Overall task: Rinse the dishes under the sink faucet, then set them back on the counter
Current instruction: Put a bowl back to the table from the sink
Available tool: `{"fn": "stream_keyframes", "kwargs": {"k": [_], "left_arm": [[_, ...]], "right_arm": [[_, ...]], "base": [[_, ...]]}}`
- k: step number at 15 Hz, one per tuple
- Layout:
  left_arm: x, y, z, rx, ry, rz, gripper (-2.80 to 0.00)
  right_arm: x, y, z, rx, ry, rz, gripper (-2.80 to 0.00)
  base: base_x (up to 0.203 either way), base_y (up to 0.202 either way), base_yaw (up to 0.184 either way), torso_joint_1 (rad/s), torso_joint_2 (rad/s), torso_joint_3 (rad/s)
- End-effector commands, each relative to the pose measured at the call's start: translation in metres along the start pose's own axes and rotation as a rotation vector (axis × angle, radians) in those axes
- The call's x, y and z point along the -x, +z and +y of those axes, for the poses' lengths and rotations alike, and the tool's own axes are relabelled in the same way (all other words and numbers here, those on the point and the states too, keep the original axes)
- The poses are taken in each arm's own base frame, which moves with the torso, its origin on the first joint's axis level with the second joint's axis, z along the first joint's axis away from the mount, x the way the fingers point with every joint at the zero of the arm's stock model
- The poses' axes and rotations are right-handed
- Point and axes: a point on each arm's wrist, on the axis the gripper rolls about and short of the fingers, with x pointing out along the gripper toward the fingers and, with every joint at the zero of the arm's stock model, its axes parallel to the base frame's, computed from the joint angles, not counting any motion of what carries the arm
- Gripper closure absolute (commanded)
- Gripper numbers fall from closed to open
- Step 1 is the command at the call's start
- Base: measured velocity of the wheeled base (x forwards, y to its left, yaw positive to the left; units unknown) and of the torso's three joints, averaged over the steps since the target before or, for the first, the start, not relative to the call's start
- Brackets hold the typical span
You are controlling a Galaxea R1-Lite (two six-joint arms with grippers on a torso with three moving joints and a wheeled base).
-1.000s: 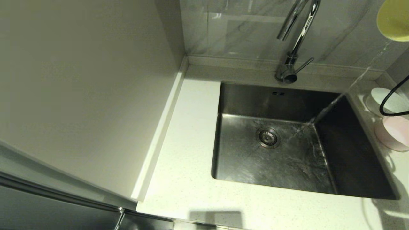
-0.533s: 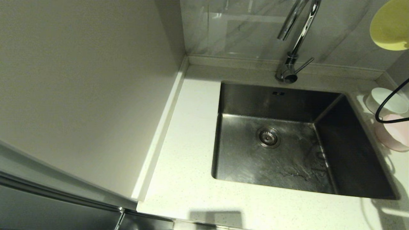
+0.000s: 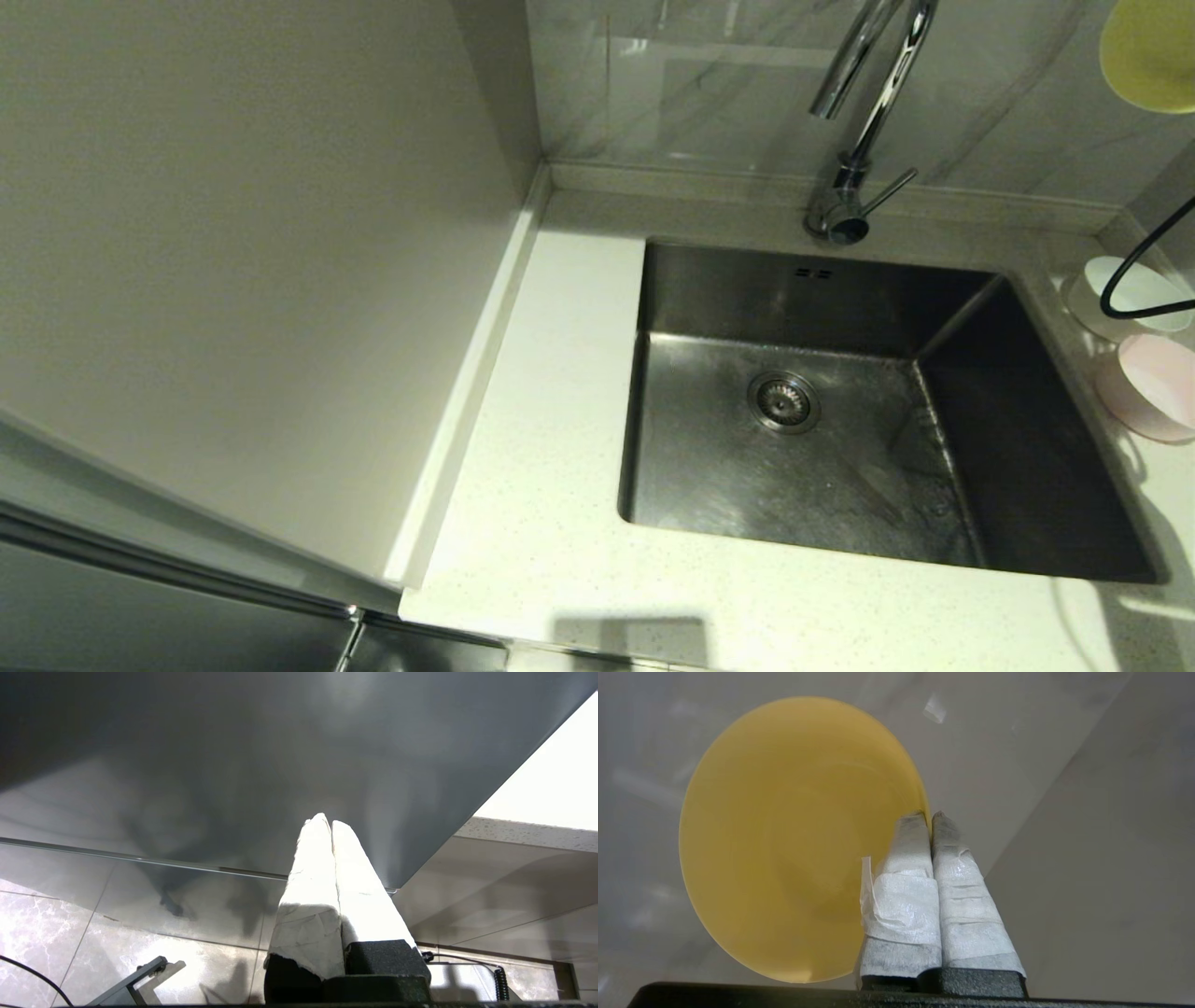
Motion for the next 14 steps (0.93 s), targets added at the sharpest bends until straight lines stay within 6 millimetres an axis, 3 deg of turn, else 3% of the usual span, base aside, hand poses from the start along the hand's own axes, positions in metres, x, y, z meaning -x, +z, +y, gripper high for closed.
{"fn": "stream_keyframes", "kwargs": {"k": [1,5,9,12,14], "left_arm": [[0.0,0.0,0.0,0.001,0.001,-0.002,0.0],[0.0,0.0,0.0,0.001,0.001,-0.002,0.0],[0.0,0.0,0.0,0.001,0.001,-0.002,0.0],[0.0,0.0,0.0,0.001,0.001,-0.002,0.0],[0.0,0.0,0.0,0.001,0.001,-0.002,0.0]], "right_arm": [[-0.004,-0.003,0.001,-0.007,0.037,0.131,0.0],[0.011,0.019,-0.012,-0.149,0.142,0.713,0.0],[0.046,0.057,-0.033,-0.355,0.162,1.36,0.0],[0.077,0.086,-0.056,-0.412,0.078,1.563,0.0],[0.098,0.078,-0.062,-0.337,0.094,1.666,0.0]], "base": [[0.0,0.0,0.0,0.0,0.0,0.0],[0.0,0.0,0.0,0.0,0.0,0.0],[0.0,0.0,0.0,0.0,0.0,0.0],[0.0,0.0,0.0,0.0,0.0,0.0],[0.0,0.0,0.0,0.0,0.0,0.0]]}}
